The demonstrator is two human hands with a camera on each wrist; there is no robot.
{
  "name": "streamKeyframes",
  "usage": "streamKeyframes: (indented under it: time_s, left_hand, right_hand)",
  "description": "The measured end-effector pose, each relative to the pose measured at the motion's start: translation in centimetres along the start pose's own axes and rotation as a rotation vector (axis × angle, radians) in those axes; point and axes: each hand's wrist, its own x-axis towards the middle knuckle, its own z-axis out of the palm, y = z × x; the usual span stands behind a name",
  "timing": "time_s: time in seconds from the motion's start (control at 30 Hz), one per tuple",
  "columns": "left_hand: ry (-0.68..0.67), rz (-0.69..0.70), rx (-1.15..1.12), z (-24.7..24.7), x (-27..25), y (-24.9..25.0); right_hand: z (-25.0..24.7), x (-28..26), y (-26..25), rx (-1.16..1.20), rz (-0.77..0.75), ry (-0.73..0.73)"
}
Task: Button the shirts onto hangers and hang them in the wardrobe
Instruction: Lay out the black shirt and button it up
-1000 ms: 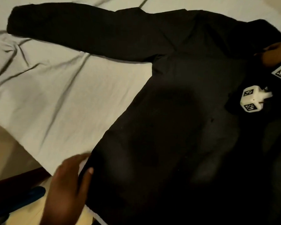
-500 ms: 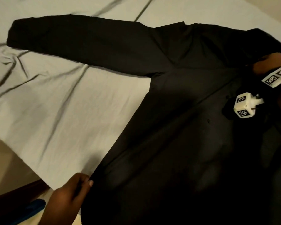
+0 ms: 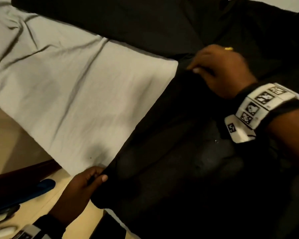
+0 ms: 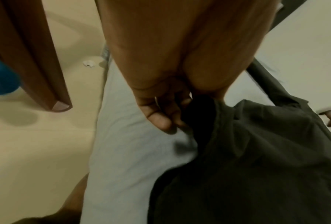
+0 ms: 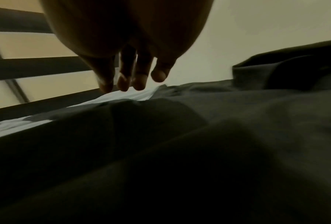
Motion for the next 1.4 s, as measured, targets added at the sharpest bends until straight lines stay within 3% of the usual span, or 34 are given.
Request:
streamKeyframes:
  time_s: [0.1, 0.17, 0.3, 0.4, 0.5, 0.53, 0.6, 0.7, 0.8, 0.87, 1.0, 1.17, 1.27, 1.4]
  left_hand:
    - [0.243, 0.114, 0.335, -0.6, -0.5, -0.7]
    - [0.317, 0.207, 0.492, -0.6, -0.8, -0.6]
    - [0.329, 0.218, 0.628, -1.1, -0.3, -1.7]
    - [0.345, 0.200, 0.550, -1.2, 0.1, -1.8]
    - [0.253, 0.200, 0.475, -1.9, 0.1, -1.8]
    - [0.220, 0.187, 0.465, -2.2, 0.2, -1.9]
    - [0.157, 0.155, 0.402, -2.8, 0.3, -2.0]
    - [0.074, 0.105, 0.234, -3.1, 0.2, -1.0]
    - [-0.009, 0.027, 0.189, -3.5, 0.0, -0.1]
    - [-0.039, -0.025, 0.118, -3.6, -0.1, 0.2]
    - [-0.037, 0.007, 0.157, -4.0, 0.3, -0.3]
    - [0.067, 0.180, 0.316, -4.0, 0.1, -1.5]
    - [0.152, 0.188, 0.354, -3.3, 0.0, -2.3]
    - [0.212, 0.205, 0.434, -2.7, -0.2, -2.8]
  right_hand:
    - [2.1, 3.3, -2.2, -0.186, -0.106, -0.381]
    - [2.7, 4.6, -2.5, -0.337, -0.087, -0.540]
    - [2.9, 5.2, -3.0, -0.398, -0.032, -0.403]
    - [3.4, 3.3, -3.7, -0.149, 0.128, -0.270]
    - [3.4, -2.9, -5.5, 0.150, 0.355, 0.134]
    - [3.3, -5.9, -6.2, 0.167, 0.480, 0.257]
    - [4.1, -12.8, -8.0, 0.193, 0.806, 0.367]
    - [8.5, -22.9, -12.7, 0.352, 1.275, 0.294]
    - [12.9, -26.5, -18.4, 0.594, 1.446, 0.168]
    - [14.3, -26.5, -21.7, 0.638, 1.458, 0.102]
    - [15.6, -26.3, -25.0, 0.633, 1.414, -0.020]
    - [16.1, -28.4, -26.5, 0.713, 1.528, 0.225]
    - [17.5, -29.0, -28.2, 0.802, 1.554, 0.172]
    - [18.6, -29.4, -28.9, 0.755, 1.560, 0.076]
